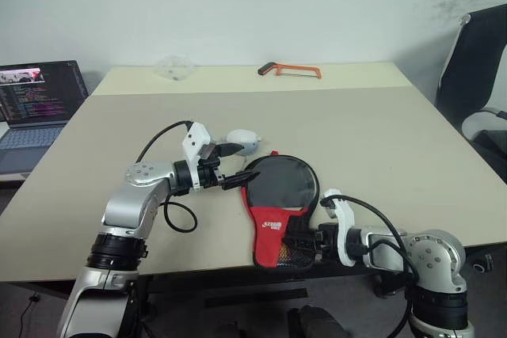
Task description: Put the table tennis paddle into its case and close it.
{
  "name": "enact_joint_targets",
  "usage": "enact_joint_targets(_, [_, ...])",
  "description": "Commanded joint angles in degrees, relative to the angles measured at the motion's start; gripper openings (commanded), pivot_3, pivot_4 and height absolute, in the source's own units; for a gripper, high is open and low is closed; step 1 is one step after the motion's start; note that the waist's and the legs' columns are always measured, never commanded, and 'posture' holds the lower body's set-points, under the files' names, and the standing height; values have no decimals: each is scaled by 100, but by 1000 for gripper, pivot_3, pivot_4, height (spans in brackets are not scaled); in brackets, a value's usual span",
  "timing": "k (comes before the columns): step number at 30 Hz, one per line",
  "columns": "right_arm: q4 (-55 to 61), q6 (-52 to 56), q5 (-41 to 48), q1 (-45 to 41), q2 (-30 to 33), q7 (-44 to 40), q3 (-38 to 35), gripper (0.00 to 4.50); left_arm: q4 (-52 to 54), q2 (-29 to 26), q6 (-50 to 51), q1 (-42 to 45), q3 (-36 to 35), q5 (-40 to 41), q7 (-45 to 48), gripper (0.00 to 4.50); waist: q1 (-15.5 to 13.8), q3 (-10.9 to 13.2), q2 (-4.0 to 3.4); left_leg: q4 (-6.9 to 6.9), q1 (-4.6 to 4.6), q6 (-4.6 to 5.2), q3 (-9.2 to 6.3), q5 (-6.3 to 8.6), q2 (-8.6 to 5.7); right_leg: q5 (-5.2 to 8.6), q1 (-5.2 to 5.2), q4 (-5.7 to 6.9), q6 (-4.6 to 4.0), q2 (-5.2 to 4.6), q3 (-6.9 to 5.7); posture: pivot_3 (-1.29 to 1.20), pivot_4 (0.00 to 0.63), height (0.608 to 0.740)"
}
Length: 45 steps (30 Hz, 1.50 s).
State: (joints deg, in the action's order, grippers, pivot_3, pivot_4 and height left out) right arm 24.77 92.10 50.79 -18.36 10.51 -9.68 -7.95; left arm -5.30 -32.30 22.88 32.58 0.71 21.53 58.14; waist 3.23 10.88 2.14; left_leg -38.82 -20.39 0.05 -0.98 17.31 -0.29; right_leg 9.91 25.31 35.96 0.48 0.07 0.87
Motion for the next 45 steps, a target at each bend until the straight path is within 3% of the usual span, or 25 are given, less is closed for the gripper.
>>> enact_joint_targets(1, [-89, -25, -315, -83, 412, -20, 59, 4353, 22, -10, -180, 178, -84, 3, 16, 4500, -4, 0, 0, -2, 0, 0, -1, 0, -1, 0, -1, 0, 0, 0, -1, 0, 150, 740])
enact_joint_targets(7, [-505, -1406, -760, -474, 2814, -1385, 311, 4489, -126, 13, -340, 190, -105, -83, -91, 4500, -158, 3, -5, -14, 4, 0, 1, 0, -30, 3, -7, -20, 11, -18, -3, 0, 150, 740])
enact_joint_targets(10, [-675, -2100, -1005, -683, 3480, -1950, 404, 4489, -397, 62, -511, 310, -75, -286, -295, 4500, -171, 3, -4, -14, -42, 1, 2, 0, -28, -19, 5, -70, 45, -17, -8, 0, 150, 740])
enact_joint_targets(12, [-613, -2456, -1101, -893, 3577, -2177, 472, 4489, -651, 125, -682, 441, -44, -488, -499, 4500, -159, 3, -4, -7, -50, 11, 0, 6, -22, -20, 6, -90, 47, -12, -6, 0, 150, 740])
enact_joint_targets(14, [-469, -2788, -1193, -1100, 3390, -2235, 600, 4489, -937, 211, -823, 612, -64, -675, -771, 4500, -151, 3, -4, -4, -55, 19, -1, 11, -11, -20, 13, -94, 44, -9, 1, 0, 150, 740])
enact_joint_targets(19, [-355, -4000, -1989, -1431, 2190, -1770, 1393, 4489, -1601, 398, -1131, 1036, -2, -990, -1095, 4500, -147, 3, -4, 0, -56, 21, -7, 12, -2, -20, 19, -92, 41, -14, 7, 0, 150, 740])
enact_joint_targets(23, [-1134, -4756, -2900, -1470, 1057, -1034, 2028, 4489, -2190, 552, -1400, 1432, 149, -1239, -1108, 4500, -167, 3, -3, -8, -59, 20, -8, 11, -8, -22, 18, -88, 39, -18, 3, 0, 150, 740])
enact_joint_targets(28, [-2258, -5450, -3566, -1134, 265, -834, 2485, 4489, -3275, 786, -1780, 2032, 254, -1539, -1246, 4500, -225, 3, -3, -10, -62, 19, -4, 11, -23, -42, 19, -89, 12, -26, -4, 0, 150, 740])
enact_joint_targets(34, [-3165, -5283, -3738, -941, -148, -957, 2474, 4489, -4729, 1047, -2596, 2811, 540, -2185, -1554, 4500, -221, -3, 5, -6, -52, 20, -6, 12, -21, -45, 14, -86, 7, -47, -11, 0, 150, 740])
enact_joint_targets(40, [-3003, -5172, -3860, -800, -244, -1149, 2636, 4489, -6073, 1285, -2942, 3488, 855, -2704, -1435, 4500, -170, -25, 8, -9, -35, 20, -12, 11, -17, -31, -3, -81, 28, -17, -13, 0, 150, 740])
enact_joint_targets(45, [-3032, -5167, -3961, -804, -293, -1190, 2559, 4489, -6662, 1360, -3067, 3773, 1025, -3196, -1963, 4500, -143, -31, 10, -10, -34, 20, -7, 11, -17, -33, -2, -79, 26, -13, -8, 0, 150, 740])
